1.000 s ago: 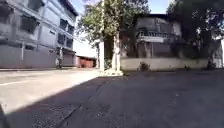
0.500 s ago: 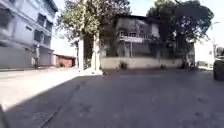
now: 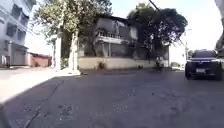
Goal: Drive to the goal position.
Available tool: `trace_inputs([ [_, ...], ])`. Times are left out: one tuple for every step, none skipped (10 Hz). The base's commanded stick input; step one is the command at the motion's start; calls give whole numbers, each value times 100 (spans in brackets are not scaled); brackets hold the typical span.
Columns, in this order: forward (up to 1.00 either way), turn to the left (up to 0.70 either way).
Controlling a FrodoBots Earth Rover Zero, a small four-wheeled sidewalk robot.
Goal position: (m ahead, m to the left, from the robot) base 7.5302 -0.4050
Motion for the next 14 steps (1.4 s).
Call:
trace_inputs([
  [0,-96],
  [0,-96],
  [0,-96],
  [0,-96],
  [0,-96],
  [0,-96],
  [0,-96],
  [0,-96],
  [0,-96],
  [0,-97],
  [0,-97],
  [0,-97],
  [0,-96],
  [0,-6],
])
